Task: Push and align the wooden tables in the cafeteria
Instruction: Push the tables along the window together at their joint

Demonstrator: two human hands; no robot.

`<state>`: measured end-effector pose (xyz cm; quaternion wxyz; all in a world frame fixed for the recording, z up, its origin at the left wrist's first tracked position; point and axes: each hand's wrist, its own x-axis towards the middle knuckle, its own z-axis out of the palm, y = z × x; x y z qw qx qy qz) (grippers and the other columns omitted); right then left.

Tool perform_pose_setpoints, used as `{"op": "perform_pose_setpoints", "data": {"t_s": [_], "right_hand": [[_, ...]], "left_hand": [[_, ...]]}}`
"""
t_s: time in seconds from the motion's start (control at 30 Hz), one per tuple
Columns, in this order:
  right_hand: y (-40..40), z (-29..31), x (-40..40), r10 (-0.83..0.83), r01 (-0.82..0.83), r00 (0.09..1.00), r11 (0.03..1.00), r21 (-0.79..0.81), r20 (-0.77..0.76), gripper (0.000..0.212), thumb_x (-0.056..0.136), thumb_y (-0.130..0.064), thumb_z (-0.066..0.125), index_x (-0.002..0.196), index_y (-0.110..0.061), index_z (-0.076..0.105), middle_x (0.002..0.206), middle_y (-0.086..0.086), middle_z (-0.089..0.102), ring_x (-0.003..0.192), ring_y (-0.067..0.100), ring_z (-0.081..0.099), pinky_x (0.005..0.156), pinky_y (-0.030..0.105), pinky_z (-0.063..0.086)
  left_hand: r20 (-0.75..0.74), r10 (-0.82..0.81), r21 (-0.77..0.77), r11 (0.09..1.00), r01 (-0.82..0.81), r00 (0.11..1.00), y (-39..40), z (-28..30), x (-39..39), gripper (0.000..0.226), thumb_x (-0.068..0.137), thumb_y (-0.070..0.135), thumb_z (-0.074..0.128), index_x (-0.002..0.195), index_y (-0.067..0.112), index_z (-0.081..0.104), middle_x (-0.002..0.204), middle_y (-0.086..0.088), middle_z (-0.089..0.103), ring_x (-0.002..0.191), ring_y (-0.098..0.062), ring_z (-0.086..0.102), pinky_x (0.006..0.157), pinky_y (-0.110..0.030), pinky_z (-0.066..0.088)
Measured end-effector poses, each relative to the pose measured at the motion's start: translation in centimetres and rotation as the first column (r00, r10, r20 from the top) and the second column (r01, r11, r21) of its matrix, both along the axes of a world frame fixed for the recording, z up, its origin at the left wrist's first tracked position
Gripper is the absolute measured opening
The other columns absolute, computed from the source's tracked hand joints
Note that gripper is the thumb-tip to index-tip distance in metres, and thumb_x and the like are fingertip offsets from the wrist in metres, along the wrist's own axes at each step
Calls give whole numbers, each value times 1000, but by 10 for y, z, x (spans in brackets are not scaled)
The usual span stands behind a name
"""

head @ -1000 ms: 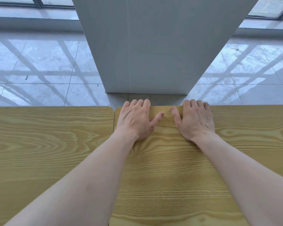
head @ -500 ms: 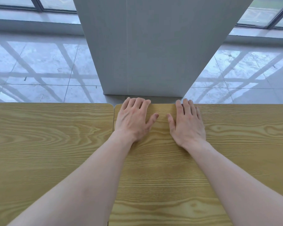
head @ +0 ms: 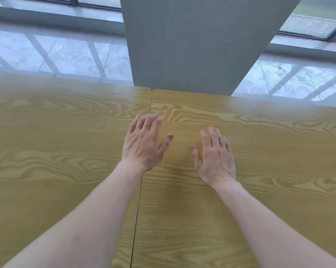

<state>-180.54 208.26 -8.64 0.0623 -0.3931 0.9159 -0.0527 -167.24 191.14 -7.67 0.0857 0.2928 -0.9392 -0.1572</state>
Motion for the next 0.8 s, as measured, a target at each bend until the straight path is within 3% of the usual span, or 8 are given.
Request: {"op": "perform_pose_setpoints", "data": {"t_s": [0.2, 0.47, 0.63, 0.8], "right_hand": [[87, 3, 75, 47, -46, 999, 995, -94, 4, 65, 104, -51, 29, 156, -12, 35, 166, 14, 29, 156, 28, 19, 128, 42, 14], [206, -19, 151, 67, -67, 998, 992, -105, -2, 65, 104, -50, 28, 151, -9, 44, 163, 15, 36, 155, 29, 25, 126, 45, 19], [231, -38, 168, 85, -88, 996, 990, -106, -31, 70, 104, -55, 23, 156, -10, 36, 167, 13, 26, 158, 26, 14, 127, 47, 14], [229, -46, 172, 75, -84, 994, 990, -117, -77, 77, 102, -62, 21, 157, -10, 34, 168, 13, 25, 158, 27, 14, 127, 49, 15]], "left_hand": [[-21, 61, -19, 998, -61, 998, 108, 3, 81, 65, 101, 61, 29, 152, 23, 39, 159, -1, 40, 150, -23, 30, 127, -42, 11], [25, 6, 15, 1000, -6, 1000, 251, -31, 153, 63, 103, 57, 33, 154, 21, 41, 162, 0, 38, 154, -21, 25, 128, -42, 11], [54, -53, -7, 999, 53, 997, 273, -54, 171, 65, 104, 58, 32, 158, 21, 34, 168, 0, 27, 158, -18, 11, 128, -42, 10], [28, -61, -24, 998, 62, 998, 270, -61, 174, 63, 104, 57, 32, 158, 23, 36, 167, 1, 29, 158, -18, 12, 128, -42, 11]]}}
